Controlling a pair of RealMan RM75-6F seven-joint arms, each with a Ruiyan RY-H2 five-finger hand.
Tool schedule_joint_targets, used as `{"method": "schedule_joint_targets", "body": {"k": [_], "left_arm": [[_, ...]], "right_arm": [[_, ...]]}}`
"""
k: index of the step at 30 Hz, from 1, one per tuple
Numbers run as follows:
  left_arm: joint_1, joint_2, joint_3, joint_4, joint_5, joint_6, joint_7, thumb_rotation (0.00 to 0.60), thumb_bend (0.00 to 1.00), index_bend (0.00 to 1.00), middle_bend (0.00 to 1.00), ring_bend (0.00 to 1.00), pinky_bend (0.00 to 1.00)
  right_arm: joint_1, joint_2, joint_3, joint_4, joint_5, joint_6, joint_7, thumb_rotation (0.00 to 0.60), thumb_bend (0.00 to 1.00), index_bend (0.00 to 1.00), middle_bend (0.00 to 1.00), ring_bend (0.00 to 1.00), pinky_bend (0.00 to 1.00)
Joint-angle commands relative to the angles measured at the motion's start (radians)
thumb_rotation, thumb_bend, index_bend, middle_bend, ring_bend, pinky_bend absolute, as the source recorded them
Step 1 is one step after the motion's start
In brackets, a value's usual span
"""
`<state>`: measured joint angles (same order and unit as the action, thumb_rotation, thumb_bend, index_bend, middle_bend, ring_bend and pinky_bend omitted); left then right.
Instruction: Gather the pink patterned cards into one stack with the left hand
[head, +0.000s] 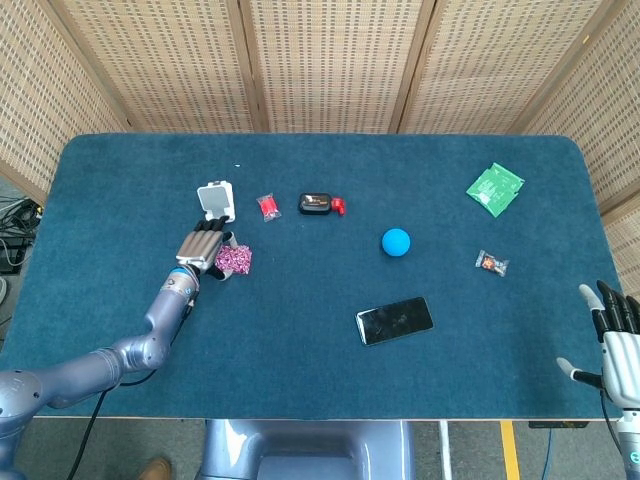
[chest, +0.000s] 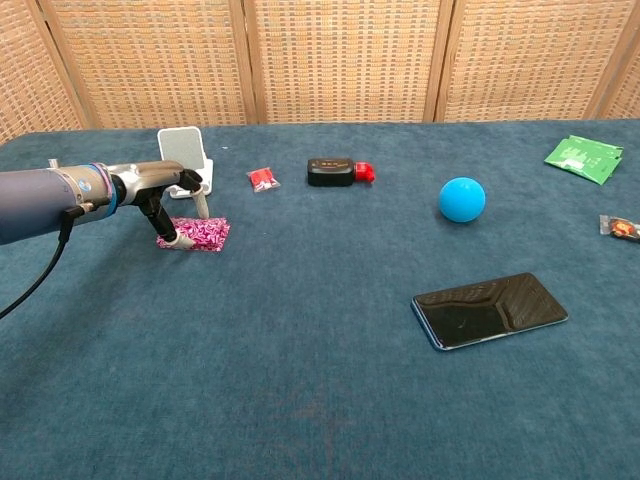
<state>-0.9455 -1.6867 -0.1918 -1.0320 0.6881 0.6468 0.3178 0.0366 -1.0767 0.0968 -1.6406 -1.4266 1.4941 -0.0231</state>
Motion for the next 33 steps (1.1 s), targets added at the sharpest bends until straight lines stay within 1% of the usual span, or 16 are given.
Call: {"method": "schedule_joint_targets", "body": {"k": [1,9,16,19,20,23,24,25,27,28,31,33], "left_arm": [[0.000,0.000,0.001,-0.001,-0.001,0.001,0.002,0.600,0.28,0.33,0.00,0.00,0.00],[-0.001,0.002,0.002,-0.005,-0.017,0.000,0.011,0.600,0.28,0.29,0.00,0.00,0.00],[0.018,0.039,-0.001,-0.065,0.018,0.016,-0.018,0.600,0.28,0.25,0.00,0.00,0.00],[0.049,0.089,0.002,-0.151,0.104,0.046,-0.063,0.600,0.27,0.23,0.00,0.00,0.00],[0.064,0.111,0.001,-0.187,0.148,0.066,-0.089,0.600,0.27,0.21,0.00,0.00,0.00],[0.101,0.157,-0.002,-0.259,0.252,0.111,-0.162,0.600,0.24,0.08,0.00,0.00,0.00],[0.121,0.181,0.000,-0.293,0.306,0.138,-0.197,0.600,0.21,0.03,0.00,0.00,0.00],[0.146,0.210,0.006,-0.331,0.367,0.176,-0.233,0.600,0.15,0.00,0.00,0.00,0.00],[0.181,0.244,0.019,-0.368,0.439,0.232,-0.275,0.600,0.05,0.00,0.00,0.00,0.00],[0.210,0.266,0.028,-0.391,0.474,0.278,-0.299,0.600,0.02,0.00,0.00,0.00,0.00],[0.291,0.312,0.047,-0.437,0.535,0.398,-0.357,0.600,0.00,0.00,0.00,0.00,0.00],[0.342,0.333,0.057,-0.460,0.558,0.473,-0.385,0.600,0.00,0.00,0.00,0.00,0.00]], "right_arm": [[0.000,0.001,0.000,0.000,0.000,0.000,0.000,0.600,0.00,0.00,0.00,0.00,0.00],[-0.001,0.001,0.000,-0.002,-0.002,0.002,0.001,0.600,0.00,0.00,0.00,0.00,0.00],[-0.002,0.006,-0.001,-0.005,-0.007,0.006,0.007,0.600,0.00,0.00,0.00,0.00,0.00],[-0.004,0.007,-0.002,-0.007,-0.011,0.011,0.010,0.600,0.00,0.00,0.00,0.00,0.00],[-0.004,0.008,-0.004,-0.009,-0.014,0.011,0.011,0.600,0.00,0.00,0.00,0.00,0.00],[-0.005,0.008,-0.006,-0.010,-0.019,0.012,0.011,0.600,0.00,0.00,0.00,0.00,0.00],[-0.005,0.008,-0.007,-0.011,-0.022,0.013,0.011,0.600,0.00,0.00,0.00,0.00,0.00],[-0.006,0.008,-0.008,-0.011,-0.023,0.014,0.012,0.600,0.00,0.00,0.00,0.00,0.00],[-0.006,0.008,-0.007,-0.010,-0.022,0.013,0.014,0.600,0.00,0.00,0.00,0.00,0.00],[-0.006,0.009,-0.007,-0.009,-0.021,0.014,0.014,0.600,0.00,0.00,0.00,0.00,0.00],[-0.008,0.009,-0.007,-0.008,-0.022,0.017,0.016,0.600,0.00,0.00,0.00,0.00,0.00],[-0.009,0.009,-0.007,-0.007,-0.024,0.021,0.015,0.600,0.00,0.00,0.00,0.00,0.00]]}}
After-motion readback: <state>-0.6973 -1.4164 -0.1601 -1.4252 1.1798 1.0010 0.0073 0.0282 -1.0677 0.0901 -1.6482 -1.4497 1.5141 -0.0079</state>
